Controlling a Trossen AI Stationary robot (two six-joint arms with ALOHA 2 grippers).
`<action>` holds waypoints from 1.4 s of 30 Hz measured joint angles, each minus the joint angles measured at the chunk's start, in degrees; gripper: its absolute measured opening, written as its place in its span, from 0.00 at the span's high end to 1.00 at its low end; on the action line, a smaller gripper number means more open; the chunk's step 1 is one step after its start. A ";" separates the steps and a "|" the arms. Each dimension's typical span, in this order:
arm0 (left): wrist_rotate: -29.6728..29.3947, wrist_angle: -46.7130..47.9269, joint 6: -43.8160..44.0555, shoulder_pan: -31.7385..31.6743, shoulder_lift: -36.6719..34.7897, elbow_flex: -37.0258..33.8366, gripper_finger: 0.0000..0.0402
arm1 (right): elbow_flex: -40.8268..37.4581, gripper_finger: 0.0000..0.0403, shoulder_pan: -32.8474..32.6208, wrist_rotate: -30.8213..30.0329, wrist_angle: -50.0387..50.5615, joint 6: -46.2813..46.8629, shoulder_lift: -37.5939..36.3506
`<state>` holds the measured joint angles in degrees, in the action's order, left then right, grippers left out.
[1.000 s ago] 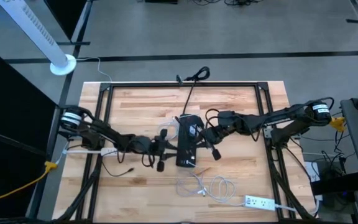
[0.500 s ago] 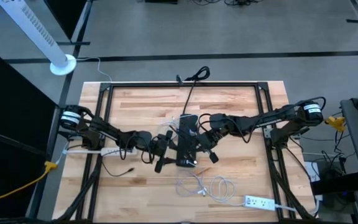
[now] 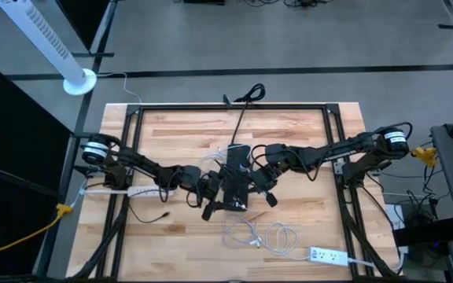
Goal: Insert USB
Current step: Insert the black charger cable into the black outlet extension
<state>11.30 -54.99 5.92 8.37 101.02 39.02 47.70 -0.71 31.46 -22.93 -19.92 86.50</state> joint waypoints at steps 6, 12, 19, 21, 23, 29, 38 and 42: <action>-0.14 0.21 -0.74 -0.25 -0.16 -0.03 0.81 | 0.00 1.00 0.00 -0.02 1.09 0.78 -0.02; -3.20 3.32 -1.36 -0.39 -0.39 -0.06 0.96 | -0.02 1.00 -0.04 -3.63 1.77 4.53 -0.02; -17.85 11.14 -5.16 -0.30 -2.57 -0.35 0.98 | -0.03 0.91 -0.03 -14.41 1.74 15.88 -0.09; -23.58 13.84 -6.29 -0.29 -3.26 -0.62 0.99 | 0.02 0.82 0.00 -15.96 1.98 17.36 -0.39; -29.53 16.20 -6.73 -0.22 -4.42 -1.04 0.99 | 0.02 0.74 -0.03 -18.62 2.52 17.45 -0.50; -47.14 17.52 -4.22 -0.11 -6.06 -4.73 0.99 | 0.02 0.55 -0.19 -33.10 3.72 22.84 -1.01; -56.23 6.91 0.85 0.23 -5.49 -9.69 0.99 | 0.02 0.53 -2.18 -49.72 -3.82 29.33 5.85; -57.26 5.59 1.37 0.23 -5.47 -10.34 0.99 | 0.06 0.56 -3.06 -53.13 -14.72 23.90 11.77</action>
<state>-45.96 -49.40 7.29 8.60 95.55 28.67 47.76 -3.77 -21.66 -37.66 3.99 98.26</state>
